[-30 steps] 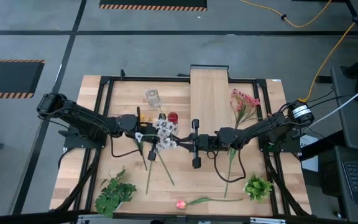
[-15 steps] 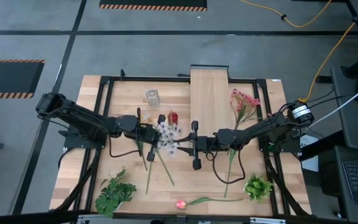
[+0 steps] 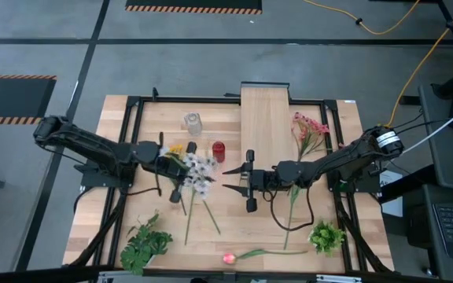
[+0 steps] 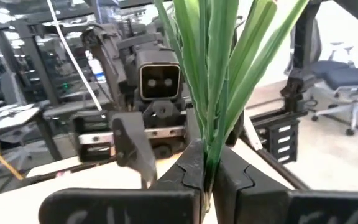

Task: Pick and place flowers into a vace then onto a shelf
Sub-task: Put the white flowers into the red vase, then put the red tulip into the red vase

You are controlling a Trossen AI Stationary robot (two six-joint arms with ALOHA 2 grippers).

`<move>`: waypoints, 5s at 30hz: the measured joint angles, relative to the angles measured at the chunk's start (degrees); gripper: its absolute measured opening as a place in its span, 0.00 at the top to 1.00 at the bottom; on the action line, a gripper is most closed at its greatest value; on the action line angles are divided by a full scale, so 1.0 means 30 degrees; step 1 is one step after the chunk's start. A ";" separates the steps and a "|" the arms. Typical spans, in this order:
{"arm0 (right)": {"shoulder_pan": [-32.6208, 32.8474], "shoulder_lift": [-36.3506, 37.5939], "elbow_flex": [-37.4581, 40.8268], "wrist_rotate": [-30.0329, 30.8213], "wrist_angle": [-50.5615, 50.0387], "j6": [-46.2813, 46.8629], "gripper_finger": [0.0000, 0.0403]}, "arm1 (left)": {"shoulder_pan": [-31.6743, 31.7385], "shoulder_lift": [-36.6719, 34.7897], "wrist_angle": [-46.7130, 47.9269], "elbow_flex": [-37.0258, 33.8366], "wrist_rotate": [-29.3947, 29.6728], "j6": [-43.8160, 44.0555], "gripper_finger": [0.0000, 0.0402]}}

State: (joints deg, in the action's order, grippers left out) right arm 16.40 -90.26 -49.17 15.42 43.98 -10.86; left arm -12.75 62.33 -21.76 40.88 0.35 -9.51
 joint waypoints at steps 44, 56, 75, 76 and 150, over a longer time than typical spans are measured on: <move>0.0080 0.2660 0.0015 -0.2142 -0.8494 0.1014 0.98 | 0.6054 0.0480 -0.3295 -0.1042 0.2516 0.1952 0.99; 0.0080 0.2652 0.0015 -0.2135 -0.8537 0.1014 0.98 | 0.6018 0.1781 -0.3383 -0.1042 0.3433 0.2431 0.99; 0.0155 0.2645 0.0015 -0.2135 -0.8795 0.1121 0.98 | 0.6018 0.3772 -0.4138 -0.1056 0.4208 0.2575 0.99; 0.0223 0.2645 0.0015 -0.2116 -0.8836 0.1130 0.98 | 0.6025 0.3766 -0.4151 -0.1056 0.4208 0.2582 0.99; 0.0866 0.2944 -0.1828 -0.2066 -1.3421 0.5616 0.98 | 0.2980 -0.2263 0.4484 -0.3708 0.6973 0.0571 0.59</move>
State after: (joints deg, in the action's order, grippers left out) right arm 19.00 -81.43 -54.65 9.22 3.72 5.99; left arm -3.81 55.54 -8.31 29.76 21.27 -7.79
